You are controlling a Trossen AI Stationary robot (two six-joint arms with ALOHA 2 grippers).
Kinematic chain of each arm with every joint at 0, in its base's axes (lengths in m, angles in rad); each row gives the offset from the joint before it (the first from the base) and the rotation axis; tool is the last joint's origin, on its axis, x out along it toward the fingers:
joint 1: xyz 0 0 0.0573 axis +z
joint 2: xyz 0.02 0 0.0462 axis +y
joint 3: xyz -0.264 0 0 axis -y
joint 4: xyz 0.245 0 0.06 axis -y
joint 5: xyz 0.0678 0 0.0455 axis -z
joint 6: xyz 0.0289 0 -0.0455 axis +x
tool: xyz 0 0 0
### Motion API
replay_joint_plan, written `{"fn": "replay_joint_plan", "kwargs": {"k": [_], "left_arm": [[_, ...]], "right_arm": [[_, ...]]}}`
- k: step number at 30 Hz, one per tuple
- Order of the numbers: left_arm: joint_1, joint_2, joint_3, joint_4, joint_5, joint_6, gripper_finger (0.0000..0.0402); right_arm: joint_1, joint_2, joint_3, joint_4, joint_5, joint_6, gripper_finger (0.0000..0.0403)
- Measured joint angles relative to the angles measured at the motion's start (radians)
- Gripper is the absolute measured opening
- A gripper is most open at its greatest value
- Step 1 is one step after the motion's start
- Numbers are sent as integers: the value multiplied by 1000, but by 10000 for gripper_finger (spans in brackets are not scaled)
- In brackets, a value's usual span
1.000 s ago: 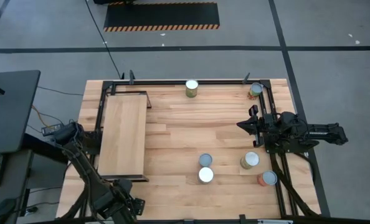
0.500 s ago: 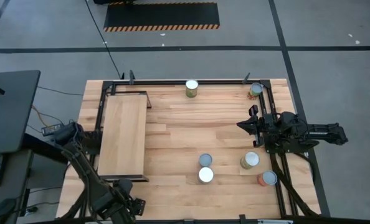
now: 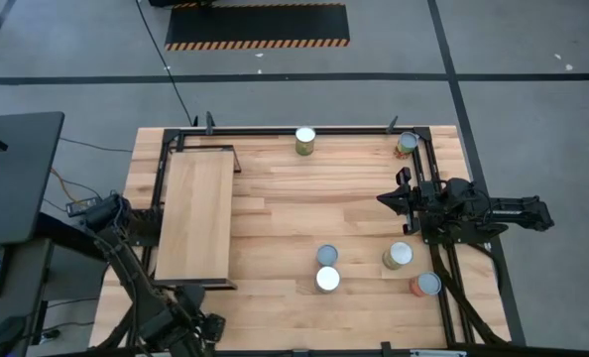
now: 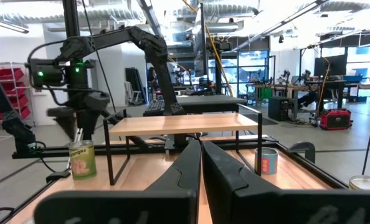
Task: Pick and place cans onto a shelf
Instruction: Put the bottom large canned oranges on the shelf
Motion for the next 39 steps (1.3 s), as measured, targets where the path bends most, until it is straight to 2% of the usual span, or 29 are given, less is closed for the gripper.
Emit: {"fn": "replay_joint_plan", "kwargs": {"k": [3,7,12,19,27,39], "left_arm": [[-6,-5,0,-51,0,-3,387],[1,-7,-10,36,-41,3,387],[9,-20,-131,164,-41,0,387],[21,-26,-136,188,-58,9,387],[14,-26,-136,209,61,-1,387],[12,-23,-191,311,68,4,387]], "right_arm": [[0,0,0,0,0,0,23],[0,0,0,0,0,0,23],[0,0,0,-1,0,0,23],[0,0,0,0,0,0,23],[0,0,0,0,0,0,23],[0,0,0,0,0,0,23]]}}
